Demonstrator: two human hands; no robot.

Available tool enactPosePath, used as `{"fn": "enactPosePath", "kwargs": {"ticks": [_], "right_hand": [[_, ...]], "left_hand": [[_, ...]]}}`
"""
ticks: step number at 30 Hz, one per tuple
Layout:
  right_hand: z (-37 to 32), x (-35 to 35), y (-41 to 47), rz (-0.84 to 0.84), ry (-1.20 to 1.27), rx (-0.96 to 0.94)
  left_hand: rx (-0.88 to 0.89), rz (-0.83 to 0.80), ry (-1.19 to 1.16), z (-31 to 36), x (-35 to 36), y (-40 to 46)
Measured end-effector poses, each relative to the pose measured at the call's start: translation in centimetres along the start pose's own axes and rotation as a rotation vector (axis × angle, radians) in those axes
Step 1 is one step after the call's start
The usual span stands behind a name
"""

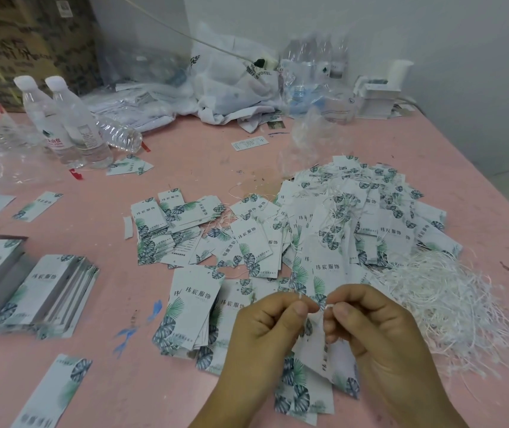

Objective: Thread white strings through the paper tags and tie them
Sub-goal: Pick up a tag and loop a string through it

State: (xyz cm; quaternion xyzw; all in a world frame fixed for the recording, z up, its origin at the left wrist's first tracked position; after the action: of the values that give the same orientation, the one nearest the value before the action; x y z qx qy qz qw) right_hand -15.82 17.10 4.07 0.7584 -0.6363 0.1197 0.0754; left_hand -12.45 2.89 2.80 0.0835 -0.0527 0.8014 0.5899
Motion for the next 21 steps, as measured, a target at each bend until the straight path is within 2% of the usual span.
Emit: {"fn": "enactPosePath", "kwargs": {"ticks": [5, 13, 21], "right_hand": [[-0.2, -0.1, -0.3, 0.036, -0.116, -0.040], [-1.3, 0.1, -0.7, 0.087, -0.390, -0.139], [-1.7, 0.2, -0.7, 0.072, -0.459, -0.146]], "left_hand": [[0.093, 0.018, 0.075, 0.6, -0.2, -0.2], [0.312, -0.012, 0.362, 1.5, 0.4, -0.7], [0.332, -0.003, 0.448, 1.1, 0.3, -0.5]]}}
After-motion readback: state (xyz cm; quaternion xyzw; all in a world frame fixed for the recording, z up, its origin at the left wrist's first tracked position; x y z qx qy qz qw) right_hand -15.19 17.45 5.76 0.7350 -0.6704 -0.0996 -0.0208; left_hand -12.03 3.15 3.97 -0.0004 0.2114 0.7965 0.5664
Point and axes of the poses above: each hand's wrist, its own y-axis towards the middle knuckle, its own x-axis out of the palm, z = x × y, the point moved 9 cm from there along y, towards the middle knuckle, and after that the axes turned 7 degrees about z, right-handed, at the moved point
